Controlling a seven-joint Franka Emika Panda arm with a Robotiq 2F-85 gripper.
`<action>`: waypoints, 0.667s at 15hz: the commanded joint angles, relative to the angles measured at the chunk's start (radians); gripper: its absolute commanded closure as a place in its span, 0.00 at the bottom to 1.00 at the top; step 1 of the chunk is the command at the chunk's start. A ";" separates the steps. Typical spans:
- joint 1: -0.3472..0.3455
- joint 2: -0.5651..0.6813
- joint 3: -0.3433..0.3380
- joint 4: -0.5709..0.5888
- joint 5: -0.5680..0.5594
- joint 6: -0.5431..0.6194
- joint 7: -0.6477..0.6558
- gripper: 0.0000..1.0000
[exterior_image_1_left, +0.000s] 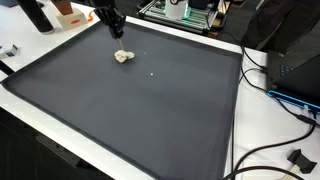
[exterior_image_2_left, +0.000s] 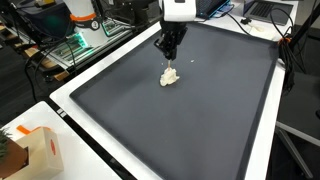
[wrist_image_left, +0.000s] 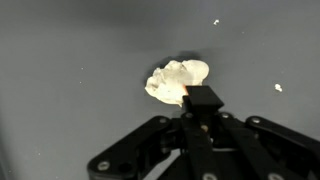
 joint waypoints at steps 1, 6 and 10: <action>-0.017 0.014 0.012 -0.004 0.021 0.026 -0.027 0.97; -0.015 0.034 0.013 -0.002 0.014 0.049 -0.025 0.97; -0.011 0.049 0.015 -0.008 0.002 0.088 -0.027 0.97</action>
